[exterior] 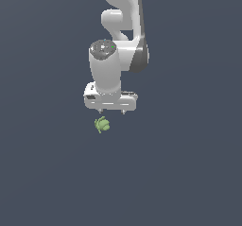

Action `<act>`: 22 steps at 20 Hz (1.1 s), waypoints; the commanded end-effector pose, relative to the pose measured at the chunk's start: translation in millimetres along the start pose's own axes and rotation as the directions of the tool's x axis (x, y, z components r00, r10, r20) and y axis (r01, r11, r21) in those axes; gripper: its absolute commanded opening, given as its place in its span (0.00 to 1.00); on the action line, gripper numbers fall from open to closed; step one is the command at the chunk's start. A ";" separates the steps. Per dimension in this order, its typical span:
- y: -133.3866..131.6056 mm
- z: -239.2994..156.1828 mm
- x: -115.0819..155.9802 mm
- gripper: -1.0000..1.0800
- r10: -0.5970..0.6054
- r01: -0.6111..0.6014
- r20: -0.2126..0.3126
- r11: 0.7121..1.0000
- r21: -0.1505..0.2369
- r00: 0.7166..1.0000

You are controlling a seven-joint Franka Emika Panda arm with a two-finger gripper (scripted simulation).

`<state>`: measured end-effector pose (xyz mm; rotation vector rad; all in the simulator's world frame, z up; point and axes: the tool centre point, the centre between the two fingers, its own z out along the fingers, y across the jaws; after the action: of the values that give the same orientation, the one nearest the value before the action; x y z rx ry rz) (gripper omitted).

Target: Pick up the object and move it to a goal position.

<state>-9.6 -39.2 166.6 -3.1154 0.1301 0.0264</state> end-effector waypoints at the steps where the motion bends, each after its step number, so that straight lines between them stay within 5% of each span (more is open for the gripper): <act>1: 1.8 1.8 0.0 0.96 -0.015 0.015 0.000 1.000 -0.001 1.000; 12: 18.2 20.0 0.0 0.96 -0.178 0.178 -0.002 0.984 -0.010 0.984; 22: 41.1 46.1 -1.8 0.96 -0.408 0.408 -0.002 0.913 -0.021 0.913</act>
<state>-14.8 -75.6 123.7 -3.0999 -0.4657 0.0117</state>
